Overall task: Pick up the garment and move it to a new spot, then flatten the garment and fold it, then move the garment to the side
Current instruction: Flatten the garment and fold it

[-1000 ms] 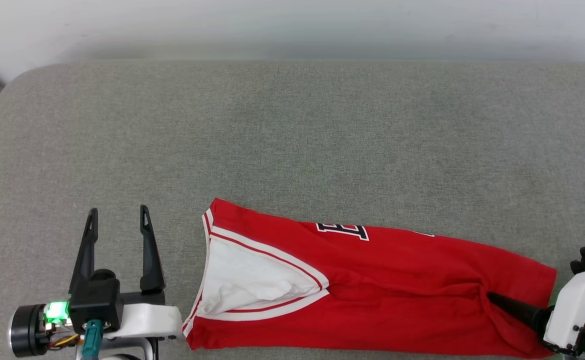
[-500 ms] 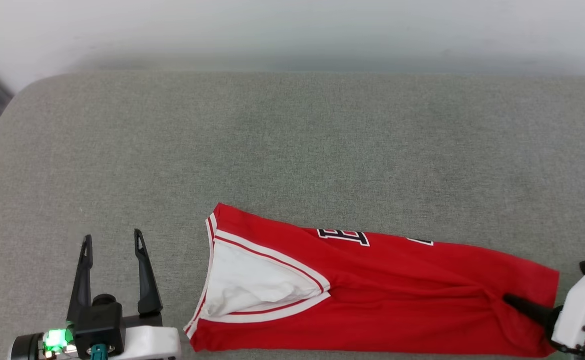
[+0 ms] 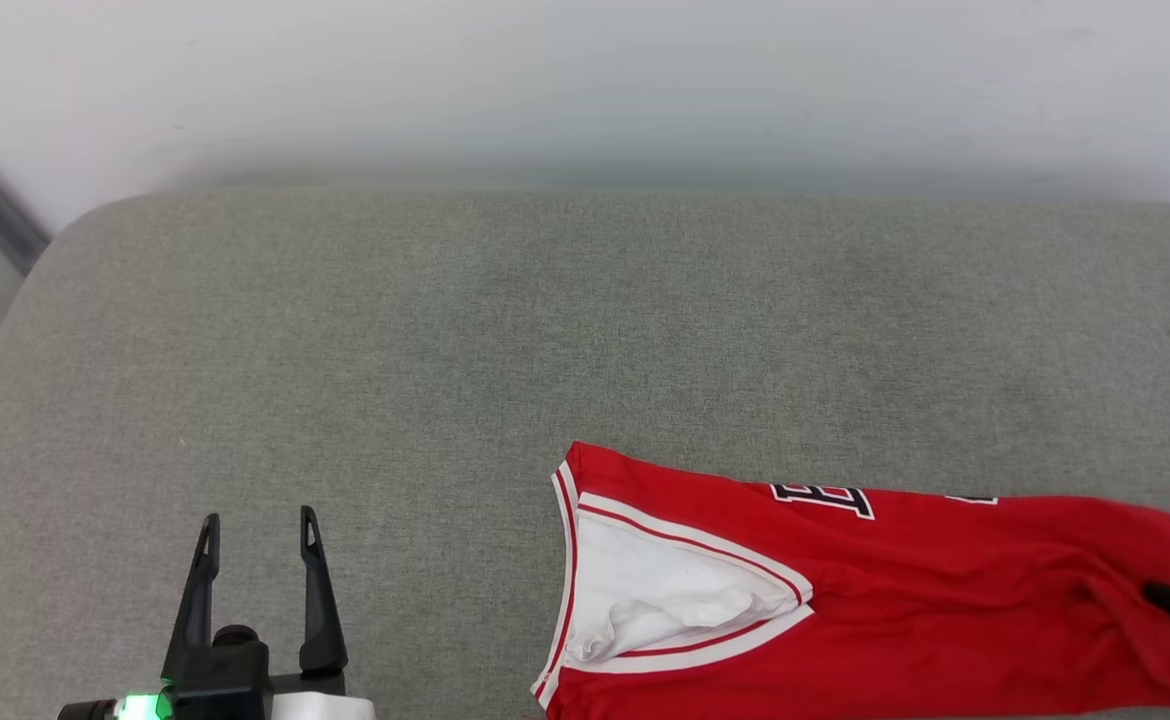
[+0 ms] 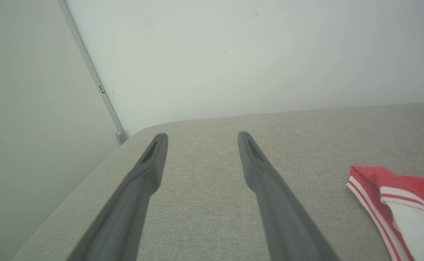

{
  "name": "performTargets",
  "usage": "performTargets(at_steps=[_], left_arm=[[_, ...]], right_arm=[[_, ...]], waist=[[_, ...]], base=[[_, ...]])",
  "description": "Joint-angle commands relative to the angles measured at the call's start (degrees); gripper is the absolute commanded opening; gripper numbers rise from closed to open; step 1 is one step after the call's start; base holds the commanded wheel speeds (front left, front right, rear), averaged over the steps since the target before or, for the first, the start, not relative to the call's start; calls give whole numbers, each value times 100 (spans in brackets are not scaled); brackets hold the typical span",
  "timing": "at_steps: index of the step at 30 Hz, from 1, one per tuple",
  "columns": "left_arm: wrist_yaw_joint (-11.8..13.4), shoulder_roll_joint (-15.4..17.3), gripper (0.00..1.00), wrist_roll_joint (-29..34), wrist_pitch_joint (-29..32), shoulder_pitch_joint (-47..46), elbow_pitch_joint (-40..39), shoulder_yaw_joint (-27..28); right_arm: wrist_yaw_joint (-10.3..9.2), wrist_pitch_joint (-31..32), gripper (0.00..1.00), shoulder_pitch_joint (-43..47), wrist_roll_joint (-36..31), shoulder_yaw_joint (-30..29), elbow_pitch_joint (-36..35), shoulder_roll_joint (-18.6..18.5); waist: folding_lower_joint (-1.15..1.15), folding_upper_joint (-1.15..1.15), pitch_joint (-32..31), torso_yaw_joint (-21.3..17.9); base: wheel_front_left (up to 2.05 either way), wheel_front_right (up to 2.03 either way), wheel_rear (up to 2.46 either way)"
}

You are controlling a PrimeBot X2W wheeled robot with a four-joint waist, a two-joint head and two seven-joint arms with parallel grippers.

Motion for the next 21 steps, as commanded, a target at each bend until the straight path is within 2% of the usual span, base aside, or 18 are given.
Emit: performTargets(at_steps=[1, 7, 12, 14, 21], left_arm=[[-46, -44, 100, 50, -12, 54, 15, 32], [-132, -103, 100, 118, -12, 11, 49, 92], [-201, -149, 100, 126, -12, -96, 90, 141], [-210, -157, 100, 132, -12, -114, 89, 158], [-348, -225, 100, 124, -12, -337, 130, 159]], right_arm=[[-2, 213, 0, 128, 103, 19, -253, 100], [-2, 637, 0, 136, 147, 298, -1401, 425], [-2, 970, 0, -165, -70, 758, -2198, 723], [-2, 1031, 0, -257, -122, 887, -2282, 785], [-2, 1270, 0, -1206, -465, 1962, -2228, 1294]], waist=[[0, 0, -27, 6], [0, 0, -10, 24], [0, 0, 65, 56], [0, 0, 91, 50], [0, 0, 358, 108]], base=[[0, 0, 0], [0, 0, 0], [0, 0, 0], [0, 0, 0], [0, 0, 0]])
